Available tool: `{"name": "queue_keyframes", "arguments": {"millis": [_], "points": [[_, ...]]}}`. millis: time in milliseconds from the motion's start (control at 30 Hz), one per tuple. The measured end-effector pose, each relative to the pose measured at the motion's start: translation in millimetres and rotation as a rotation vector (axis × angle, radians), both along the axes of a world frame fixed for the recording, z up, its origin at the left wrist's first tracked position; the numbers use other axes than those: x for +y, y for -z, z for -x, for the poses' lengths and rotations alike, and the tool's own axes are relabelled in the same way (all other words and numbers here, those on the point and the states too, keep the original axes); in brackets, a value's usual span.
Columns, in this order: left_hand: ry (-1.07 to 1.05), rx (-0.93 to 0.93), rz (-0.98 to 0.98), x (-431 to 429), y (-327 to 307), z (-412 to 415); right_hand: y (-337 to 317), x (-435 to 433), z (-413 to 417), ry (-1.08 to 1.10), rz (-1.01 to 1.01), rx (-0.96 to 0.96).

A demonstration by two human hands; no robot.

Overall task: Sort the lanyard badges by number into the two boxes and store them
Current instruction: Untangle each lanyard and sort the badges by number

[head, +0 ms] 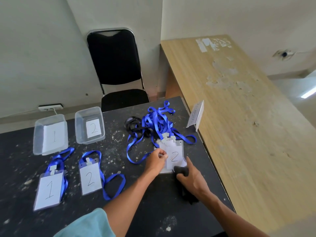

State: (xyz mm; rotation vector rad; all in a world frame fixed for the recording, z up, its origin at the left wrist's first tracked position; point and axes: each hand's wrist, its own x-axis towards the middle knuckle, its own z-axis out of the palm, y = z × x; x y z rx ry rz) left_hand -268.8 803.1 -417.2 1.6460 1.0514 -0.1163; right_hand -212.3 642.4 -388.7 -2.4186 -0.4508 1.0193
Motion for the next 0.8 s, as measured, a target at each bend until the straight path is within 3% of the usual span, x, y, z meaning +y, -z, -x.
{"name": "queue_keyframes", "arguments": {"millis": [233, 433, 633, 800], "points": [[-0.109, -0.022, 0.141, 41.5, -2.4, 69.3, -22.9, 25.5, 11.9, -0.105, -0.098, -0.123], [-0.112, -0.078, 0.29, 49.8, 1.3, 122.5, -0.8, 76.0, 45.1, -0.318, -0.136, -0.254], [-0.194, -0.071, 0.212, 49.7, 1.7, 125.2, 21.8, 98.4, 71.3, -0.461, -0.075, -0.357], [-0.219, -0.008, 0.105, 52.5, 5.0, 122.3, 25.0, 83.0, 76.2, -0.771, -0.085, -0.408]]}}
